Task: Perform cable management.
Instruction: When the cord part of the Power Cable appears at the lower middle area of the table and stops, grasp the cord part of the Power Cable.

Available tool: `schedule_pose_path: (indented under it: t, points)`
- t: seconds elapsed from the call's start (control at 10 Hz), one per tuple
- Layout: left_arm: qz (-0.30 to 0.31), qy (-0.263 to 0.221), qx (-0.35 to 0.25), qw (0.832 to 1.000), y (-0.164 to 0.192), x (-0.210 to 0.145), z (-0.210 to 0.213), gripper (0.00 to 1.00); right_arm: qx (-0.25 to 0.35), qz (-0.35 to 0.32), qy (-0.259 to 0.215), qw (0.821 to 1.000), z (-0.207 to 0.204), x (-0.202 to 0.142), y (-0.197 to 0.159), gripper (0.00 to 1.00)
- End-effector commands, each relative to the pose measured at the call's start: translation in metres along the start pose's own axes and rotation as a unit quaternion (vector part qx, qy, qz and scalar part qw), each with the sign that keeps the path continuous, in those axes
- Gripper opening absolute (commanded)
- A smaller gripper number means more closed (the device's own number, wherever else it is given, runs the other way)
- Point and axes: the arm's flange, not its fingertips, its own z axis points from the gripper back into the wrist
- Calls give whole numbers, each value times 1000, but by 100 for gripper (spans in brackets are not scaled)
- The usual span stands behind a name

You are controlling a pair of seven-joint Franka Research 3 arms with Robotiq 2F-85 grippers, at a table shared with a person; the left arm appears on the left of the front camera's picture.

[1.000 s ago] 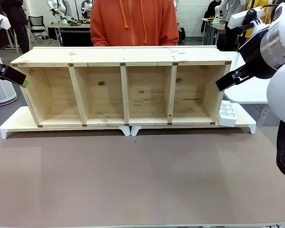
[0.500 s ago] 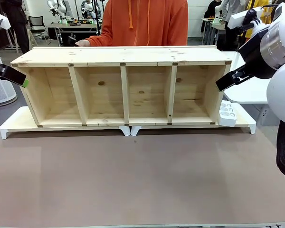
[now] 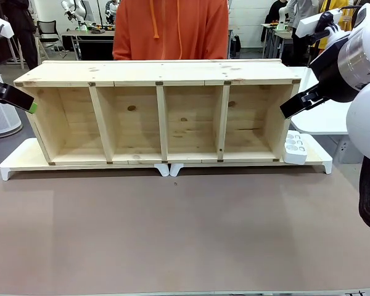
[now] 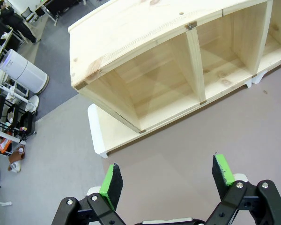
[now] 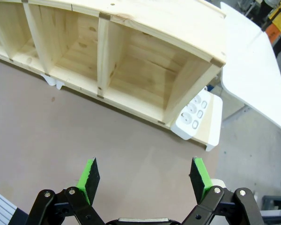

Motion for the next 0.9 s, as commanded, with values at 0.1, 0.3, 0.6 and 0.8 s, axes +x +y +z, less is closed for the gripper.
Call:
schedule_pose_path:
  t: [0.1,0.3,0.6,0.8]
  points:
    - [-7,-5,3,1000,1,1,0,100,2,4,-5,1000,0,1,-2,100]
    - [-7,-5,3,1000,1,1,0,100,2,4,-5,1000,0,1,-2,100]
    - [-7,-5,3,1000,1,1,0,100,2,4,-5,1000,0,1,-2,100]
    - [-7,-5,3,1000,1,1,0,100,2,4,-5,1000,0,1,-2,100]
